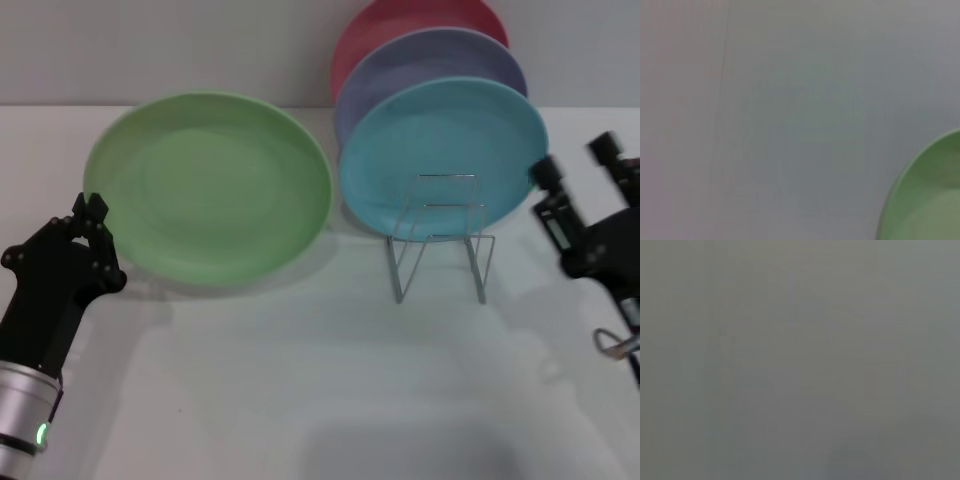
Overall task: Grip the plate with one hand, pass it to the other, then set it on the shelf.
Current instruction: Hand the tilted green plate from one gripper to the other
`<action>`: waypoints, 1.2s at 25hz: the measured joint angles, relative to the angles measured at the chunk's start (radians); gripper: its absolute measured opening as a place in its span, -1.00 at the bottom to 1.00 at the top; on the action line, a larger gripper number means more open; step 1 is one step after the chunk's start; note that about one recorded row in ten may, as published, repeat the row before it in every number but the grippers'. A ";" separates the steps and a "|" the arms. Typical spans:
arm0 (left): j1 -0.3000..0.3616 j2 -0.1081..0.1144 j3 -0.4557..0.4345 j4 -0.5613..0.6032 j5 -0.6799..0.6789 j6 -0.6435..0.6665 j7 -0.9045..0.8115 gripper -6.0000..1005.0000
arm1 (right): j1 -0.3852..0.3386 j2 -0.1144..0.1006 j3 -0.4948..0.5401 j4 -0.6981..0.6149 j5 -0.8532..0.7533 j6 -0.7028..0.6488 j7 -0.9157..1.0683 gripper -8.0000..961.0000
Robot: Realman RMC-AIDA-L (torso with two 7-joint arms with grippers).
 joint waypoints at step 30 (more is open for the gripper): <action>-0.003 -0.001 0.349 -0.083 -0.576 0.149 0.386 -0.93 | 0.157 0.000 -0.053 0.241 -0.137 0.594 -0.006 0.37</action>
